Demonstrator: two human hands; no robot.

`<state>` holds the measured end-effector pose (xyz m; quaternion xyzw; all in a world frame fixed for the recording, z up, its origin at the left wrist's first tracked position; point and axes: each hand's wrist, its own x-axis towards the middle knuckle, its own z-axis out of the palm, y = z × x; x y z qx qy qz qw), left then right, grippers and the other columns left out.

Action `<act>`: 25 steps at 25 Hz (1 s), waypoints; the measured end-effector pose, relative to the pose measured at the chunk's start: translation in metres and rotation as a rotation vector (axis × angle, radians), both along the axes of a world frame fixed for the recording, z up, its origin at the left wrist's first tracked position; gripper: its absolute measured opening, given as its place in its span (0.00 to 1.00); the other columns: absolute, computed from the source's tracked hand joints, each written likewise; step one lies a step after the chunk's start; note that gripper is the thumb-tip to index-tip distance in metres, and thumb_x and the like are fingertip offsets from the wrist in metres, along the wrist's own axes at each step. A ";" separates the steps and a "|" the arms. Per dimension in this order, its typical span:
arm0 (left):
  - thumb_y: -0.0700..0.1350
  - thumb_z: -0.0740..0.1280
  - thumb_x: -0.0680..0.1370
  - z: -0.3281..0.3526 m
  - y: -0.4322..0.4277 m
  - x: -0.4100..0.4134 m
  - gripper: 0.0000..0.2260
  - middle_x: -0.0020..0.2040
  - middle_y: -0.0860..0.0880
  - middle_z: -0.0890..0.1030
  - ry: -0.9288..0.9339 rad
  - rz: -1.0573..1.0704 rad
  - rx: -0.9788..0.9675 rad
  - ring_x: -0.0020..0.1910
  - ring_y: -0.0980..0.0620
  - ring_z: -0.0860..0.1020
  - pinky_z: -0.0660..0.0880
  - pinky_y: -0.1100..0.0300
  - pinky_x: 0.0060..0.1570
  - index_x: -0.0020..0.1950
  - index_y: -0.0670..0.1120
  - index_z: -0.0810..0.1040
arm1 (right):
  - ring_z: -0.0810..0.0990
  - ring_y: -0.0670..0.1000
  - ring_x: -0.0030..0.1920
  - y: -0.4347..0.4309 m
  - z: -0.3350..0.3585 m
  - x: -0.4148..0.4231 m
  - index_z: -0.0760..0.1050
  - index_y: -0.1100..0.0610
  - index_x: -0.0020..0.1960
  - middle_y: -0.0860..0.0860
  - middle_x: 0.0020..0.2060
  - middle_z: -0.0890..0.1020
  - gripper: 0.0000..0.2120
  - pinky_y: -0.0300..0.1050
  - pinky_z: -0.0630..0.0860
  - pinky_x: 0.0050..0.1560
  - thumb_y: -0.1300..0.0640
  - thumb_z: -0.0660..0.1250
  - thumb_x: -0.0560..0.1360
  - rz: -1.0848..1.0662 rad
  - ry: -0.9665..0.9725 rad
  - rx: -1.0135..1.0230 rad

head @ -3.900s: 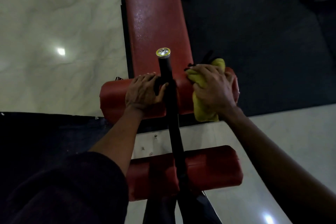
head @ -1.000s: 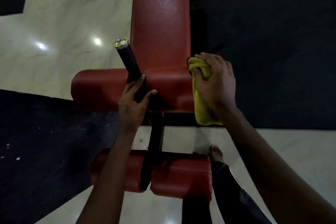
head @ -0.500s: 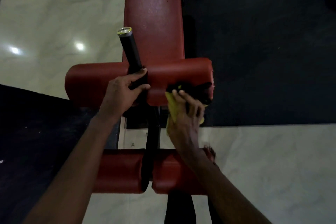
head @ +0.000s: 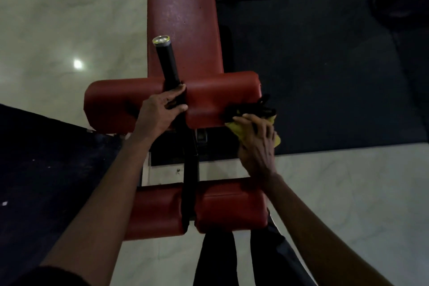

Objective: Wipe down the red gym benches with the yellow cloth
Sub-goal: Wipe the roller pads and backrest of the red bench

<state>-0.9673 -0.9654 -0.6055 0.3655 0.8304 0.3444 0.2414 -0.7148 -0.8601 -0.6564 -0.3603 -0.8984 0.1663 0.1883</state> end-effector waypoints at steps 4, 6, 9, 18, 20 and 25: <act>0.48 0.76 0.74 0.001 0.002 0.007 0.25 0.68 0.52 0.78 -0.022 0.050 -0.003 0.66 0.58 0.76 0.68 0.72 0.66 0.71 0.52 0.76 | 0.70 0.57 0.62 0.055 0.044 -0.027 0.72 0.49 0.68 0.50 0.66 0.70 0.24 0.55 0.69 0.63 0.61 0.68 0.74 -0.166 0.151 -0.104; 0.51 0.76 0.74 0.004 0.004 0.012 0.25 0.66 0.50 0.80 -0.079 0.116 0.003 0.62 0.56 0.78 0.74 0.61 0.65 0.71 0.53 0.76 | 0.69 0.56 0.61 0.063 0.058 -0.056 0.73 0.50 0.69 0.50 0.65 0.73 0.23 0.57 0.70 0.61 0.58 0.68 0.74 -0.100 0.049 -0.110; 0.51 0.76 0.74 0.005 0.005 0.019 0.25 0.64 0.48 0.81 -0.100 0.146 0.057 0.59 0.52 0.81 0.78 0.51 0.62 0.71 0.51 0.77 | 0.69 0.55 0.62 0.073 0.060 -0.061 0.74 0.49 0.69 0.48 0.66 0.75 0.25 0.56 0.67 0.62 0.57 0.68 0.72 0.193 -0.109 0.015; 0.46 0.69 0.80 0.004 0.030 0.043 0.30 0.79 0.46 0.65 0.066 0.064 -0.134 0.77 0.46 0.65 0.60 0.59 0.74 0.80 0.45 0.63 | 0.74 0.58 0.60 0.122 0.077 -0.115 0.75 0.51 0.62 0.50 0.61 0.77 0.19 0.63 0.67 0.63 0.45 0.62 0.75 0.287 -0.398 -0.128; 0.52 0.65 0.82 -0.005 0.043 0.065 0.34 0.83 0.47 0.52 0.128 0.013 -0.130 0.81 0.46 0.49 0.48 0.55 0.77 0.82 0.43 0.53 | 0.76 0.56 0.57 0.150 0.081 -0.122 0.76 0.51 0.59 0.50 0.57 0.79 0.18 0.62 0.69 0.62 0.43 0.61 0.75 0.378 -0.456 -0.218; 0.62 0.53 0.82 -0.022 0.061 0.083 0.33 0.81 0.48 0.59 0.178 0.279 -0.028 0.81 0.49 0.50 0.49 0.52 0.80 0.81 0.44 0.60 | 0.78 0.51 0.51 0.193 0.073 -0.100 0.76 0.51 0.57 0.46 0.49 0.79 0.10 0.45 0.71 0.48 0.50 0.67 0.77 0.218 -0.270 -0.683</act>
